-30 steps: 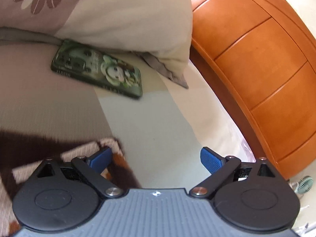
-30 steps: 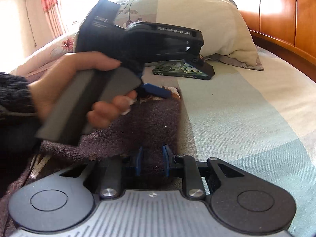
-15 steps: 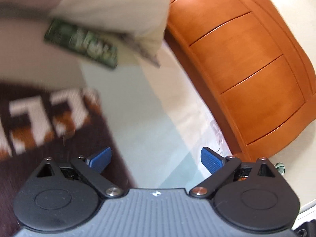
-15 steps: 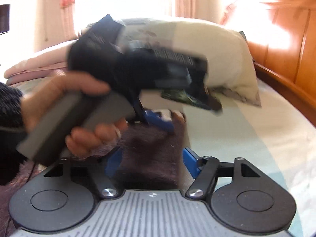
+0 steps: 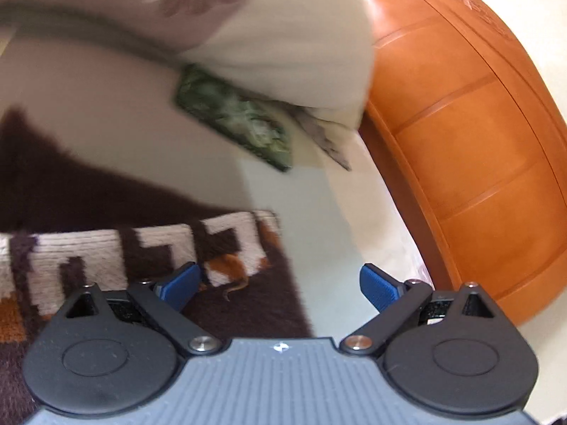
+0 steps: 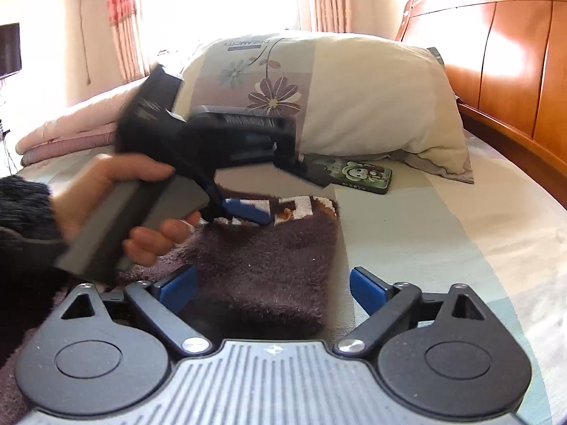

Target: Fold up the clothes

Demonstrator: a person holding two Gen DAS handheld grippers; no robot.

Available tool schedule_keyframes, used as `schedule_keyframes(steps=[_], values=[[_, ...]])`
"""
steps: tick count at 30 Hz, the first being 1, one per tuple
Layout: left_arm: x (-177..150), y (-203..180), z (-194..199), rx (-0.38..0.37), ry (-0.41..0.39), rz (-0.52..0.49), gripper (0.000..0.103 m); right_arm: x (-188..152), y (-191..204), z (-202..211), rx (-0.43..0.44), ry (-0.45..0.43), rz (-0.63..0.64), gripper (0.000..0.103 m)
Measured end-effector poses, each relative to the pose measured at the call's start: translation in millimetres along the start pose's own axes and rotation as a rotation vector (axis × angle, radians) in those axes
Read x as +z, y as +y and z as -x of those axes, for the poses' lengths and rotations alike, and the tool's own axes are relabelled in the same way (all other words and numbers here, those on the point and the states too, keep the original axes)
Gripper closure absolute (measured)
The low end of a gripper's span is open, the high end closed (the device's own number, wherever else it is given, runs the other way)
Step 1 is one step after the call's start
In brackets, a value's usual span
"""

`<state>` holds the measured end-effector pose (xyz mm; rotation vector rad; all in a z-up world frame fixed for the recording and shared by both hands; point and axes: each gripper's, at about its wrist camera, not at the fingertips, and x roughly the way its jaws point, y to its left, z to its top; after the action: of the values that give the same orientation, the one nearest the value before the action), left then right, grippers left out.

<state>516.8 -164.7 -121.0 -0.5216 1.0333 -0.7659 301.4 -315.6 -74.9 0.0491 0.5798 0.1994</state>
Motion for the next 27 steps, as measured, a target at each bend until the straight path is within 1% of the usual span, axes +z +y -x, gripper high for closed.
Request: schedule_keyframes(steps=[3, 4, 6, 8, 11, 16, 20, 22, 24, 26, 27], values=[[-1.2, -5.2, 18.0, -0.008, -0.026, -0.026, 0.008, -0.4, 2.3, -0.4, -0.006, -0.001, 0.016, 0.003], [-2.3, -7.1, 26.8, -0.001, -0.033, -0.052, 0.007, 0.5, 2.2, -0.7, -0.005, -0.003, 0.019, 0.000], [-4.6, -6.5, 45.5, 0.019, -0.046, -0.087, 0.007, 0.4, 3.0, -1.1, 0.005, -0.002, 0.019, 0.000], [-8.3, 5.1, 63.7, 0.061, -0.057, -0.083, 0.007, 0.2, 3.8, -1.5, 0.016, 0.000, 0.020, 0.000], [-11.1, 36.0, 89.8, 0.159, -0.077, -0.028, 0.007, 0.8, 8.2, -1.4, 0.011, 0.003, 0.030, 0.000], [-10.6, 84.9, 142.9, 0.218, -0.183, 0.103, 0.007, 2.2, 14.5, -2.5, 0.018, 0.006, 0.041, 0.000], [-9.8, 98.2, 166.3, 0.280, -0.231, 0.151, 0.007, 1.4, 18.9, -4.5, 0.018, 0.011, 0.062, 0.000], [-11.1, 89.0, 167.3, 0.256, -0.235, 0.145, 0.007, 1.6, 20.2, -5.8, 0.013, 0.013, 0.068, 0.000], [-15.2, 74.3, 163.0, 0.159, -0.211, 0.120, 0.007, 2.0, 21.4, -7.0, 0.010, 0.013, 0.070, 0.000], [-18.2, 51.0, 143.6, 0.071, -0.154, 0.056, 0.007, 2.6, 22.3, -8.2, 0.011, 0.012, 0.068, 0.000], [-18.9, 37.0, 130.6, 0.041, -0.124, 0.021, 0.007, 2.5, 23.0, -9.3, 0.010, 0.014, 0.068, 0.000]])
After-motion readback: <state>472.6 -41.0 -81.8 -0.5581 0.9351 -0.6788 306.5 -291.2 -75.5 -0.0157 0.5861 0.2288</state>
